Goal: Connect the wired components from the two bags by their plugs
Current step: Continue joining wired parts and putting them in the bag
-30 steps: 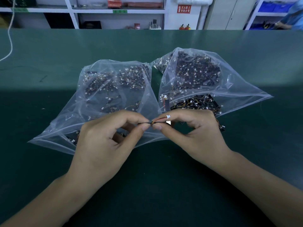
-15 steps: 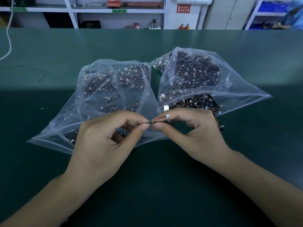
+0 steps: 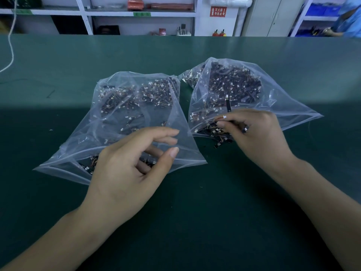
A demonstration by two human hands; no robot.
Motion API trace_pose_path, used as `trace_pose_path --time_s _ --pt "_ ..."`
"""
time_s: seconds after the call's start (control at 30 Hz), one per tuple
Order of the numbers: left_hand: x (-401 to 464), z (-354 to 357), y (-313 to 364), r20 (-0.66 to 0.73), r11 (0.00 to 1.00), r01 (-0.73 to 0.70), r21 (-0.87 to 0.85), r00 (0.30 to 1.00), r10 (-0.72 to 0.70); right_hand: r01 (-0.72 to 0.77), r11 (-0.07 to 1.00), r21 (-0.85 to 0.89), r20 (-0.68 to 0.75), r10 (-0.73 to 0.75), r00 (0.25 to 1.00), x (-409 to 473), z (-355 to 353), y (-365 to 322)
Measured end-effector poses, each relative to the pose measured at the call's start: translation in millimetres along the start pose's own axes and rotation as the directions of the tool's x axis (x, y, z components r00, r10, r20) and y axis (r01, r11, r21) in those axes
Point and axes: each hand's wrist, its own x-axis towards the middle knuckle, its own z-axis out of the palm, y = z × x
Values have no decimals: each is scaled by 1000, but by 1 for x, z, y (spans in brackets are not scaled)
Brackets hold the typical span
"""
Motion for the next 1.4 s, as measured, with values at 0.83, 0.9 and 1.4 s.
trace_pose_path --time_s 0.83,0.9,1.4 --pt "-1 0 -6 53 1000 20 -11 998 -19 -137 975 -173 -1 139 990 1 -13 12" --pt "-1 1 -7 53 1000 18 -8 998 -17 -154 971 -181 18 160 987 1 -14 12" --pt "0 0 -6 62 1000 13 0 998 -13 -174 958 -230 -29 172 985 0 -9 1"
